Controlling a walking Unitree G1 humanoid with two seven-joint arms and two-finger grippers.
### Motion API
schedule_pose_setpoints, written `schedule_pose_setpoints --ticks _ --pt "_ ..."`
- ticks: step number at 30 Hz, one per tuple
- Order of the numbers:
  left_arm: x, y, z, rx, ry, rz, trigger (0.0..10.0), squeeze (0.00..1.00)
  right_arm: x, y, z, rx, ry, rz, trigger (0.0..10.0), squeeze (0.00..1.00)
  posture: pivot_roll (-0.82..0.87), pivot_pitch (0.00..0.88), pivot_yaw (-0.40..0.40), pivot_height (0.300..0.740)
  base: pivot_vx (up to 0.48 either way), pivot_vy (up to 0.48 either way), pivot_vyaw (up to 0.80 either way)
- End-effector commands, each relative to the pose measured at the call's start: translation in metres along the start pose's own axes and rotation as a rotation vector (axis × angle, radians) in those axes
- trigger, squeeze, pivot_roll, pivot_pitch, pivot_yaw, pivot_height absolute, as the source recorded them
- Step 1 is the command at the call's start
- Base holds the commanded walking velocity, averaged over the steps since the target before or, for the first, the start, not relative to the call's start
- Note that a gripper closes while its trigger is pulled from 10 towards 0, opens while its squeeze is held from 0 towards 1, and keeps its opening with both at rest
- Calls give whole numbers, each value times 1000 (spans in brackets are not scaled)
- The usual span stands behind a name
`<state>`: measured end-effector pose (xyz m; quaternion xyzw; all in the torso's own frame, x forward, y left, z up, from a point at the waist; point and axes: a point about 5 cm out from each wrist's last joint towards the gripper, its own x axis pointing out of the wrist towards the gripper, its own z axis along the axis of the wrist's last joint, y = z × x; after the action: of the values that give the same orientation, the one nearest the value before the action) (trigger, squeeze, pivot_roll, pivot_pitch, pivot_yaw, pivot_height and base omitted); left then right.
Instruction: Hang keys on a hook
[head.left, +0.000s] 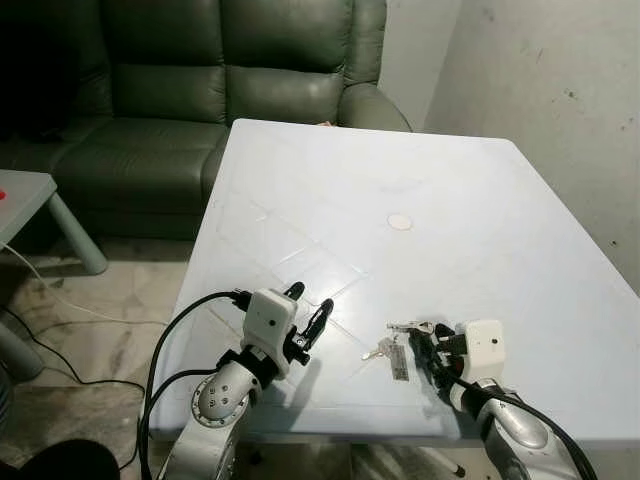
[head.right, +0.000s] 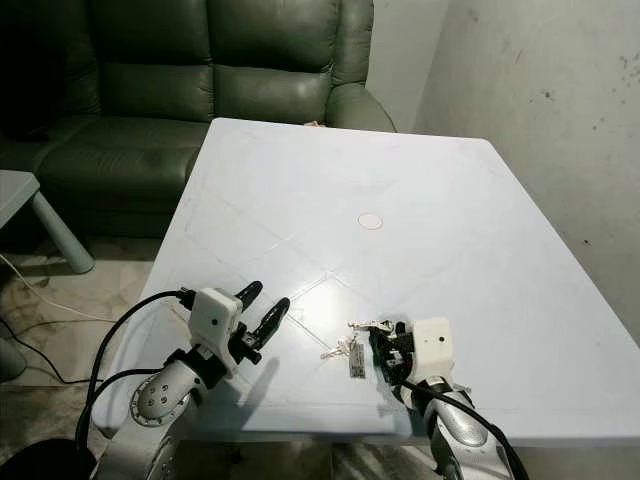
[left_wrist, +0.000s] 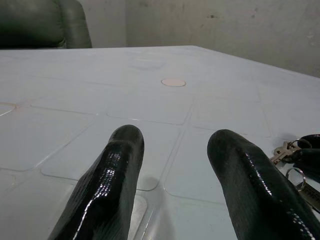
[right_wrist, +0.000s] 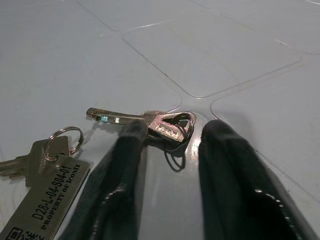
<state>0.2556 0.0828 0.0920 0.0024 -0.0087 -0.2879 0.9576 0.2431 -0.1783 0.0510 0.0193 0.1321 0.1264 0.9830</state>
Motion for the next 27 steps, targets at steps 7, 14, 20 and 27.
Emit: schedule_pose_setpoints --ticks 7,14,20,27 --pt "2 -3 6 4 -24 -9 10000 0 -2 -1 -3 -5 3 5 3843 0 -89 18 -60 740 0 0 0" --pt "3 -3 7 5 -24 -10 10000 0 -1 -1 -2 -7 -3 3 3412 0 -89 15 -59 740 0 0 0" --pt "3 -4 7 7 -25 -14 10000 0 -1 0 -3 -5 -3 6 3098 0 -89 14 -59 740 0 0 0" --pt "4 -4 7 8 -26 -18 10000 0 1 0 -3 -5 -10 6 1882 0 -85 0 -57 740 0 0 0"
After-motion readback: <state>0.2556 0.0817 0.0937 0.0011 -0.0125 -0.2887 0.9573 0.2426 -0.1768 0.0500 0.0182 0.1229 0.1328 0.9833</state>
